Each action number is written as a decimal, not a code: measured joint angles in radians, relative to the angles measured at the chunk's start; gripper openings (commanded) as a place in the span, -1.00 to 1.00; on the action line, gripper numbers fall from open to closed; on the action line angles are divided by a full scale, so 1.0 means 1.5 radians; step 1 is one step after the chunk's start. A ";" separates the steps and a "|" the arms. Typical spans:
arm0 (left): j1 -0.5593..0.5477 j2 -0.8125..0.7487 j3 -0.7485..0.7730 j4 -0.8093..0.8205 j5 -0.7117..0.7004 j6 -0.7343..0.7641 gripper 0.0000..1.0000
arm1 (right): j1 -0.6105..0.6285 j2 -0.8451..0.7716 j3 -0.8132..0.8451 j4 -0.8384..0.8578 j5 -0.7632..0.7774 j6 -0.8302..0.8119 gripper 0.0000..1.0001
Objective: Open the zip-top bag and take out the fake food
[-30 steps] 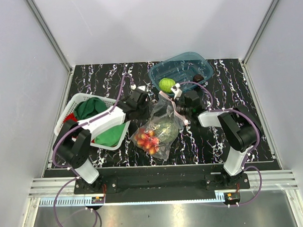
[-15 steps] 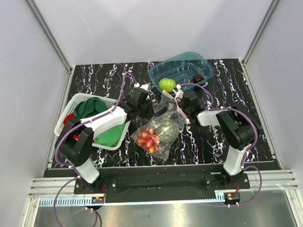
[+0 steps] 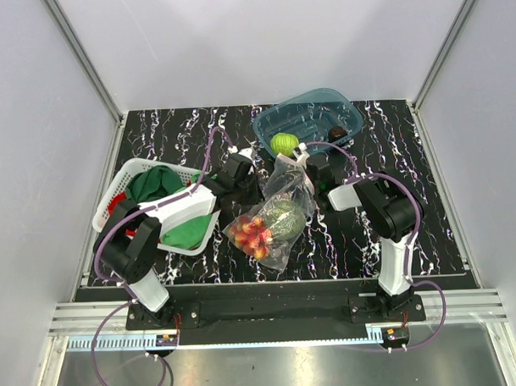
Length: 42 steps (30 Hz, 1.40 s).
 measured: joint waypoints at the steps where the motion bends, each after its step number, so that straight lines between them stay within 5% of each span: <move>1: 0.000 -0.001 -0.002 0.000 0.000 0.000 -0.93 | 0.000 0.001 0.003 0.006 -0.001 0.000 -0.97; 6: 0.000 -0.036 -0.009 -0.018 -0.005 0.001 -0.75 | 0.000 -0.006 0.024 -0.013 0.004 -0.017 -1.00; 11: 0.000 -0.134 -0.009 -0.042 -0.003 0.006 -0.20 | 0.000 -0.106 0.016 -0.113 0.028 -0.051 -1.00; 22: -0.052 -0.241 0.031 -0.029 0.037 -0.030 0.52 | 0.000 -0.323 -0.031 -0.200 0.043 -0.084 -1.00; 42: -0.226 -0.062 0.296 -0.139 -0.153 -0.013 0.38 | 0.000 -0.389 -0.057 -0.275 0.068 -0.081 -1.00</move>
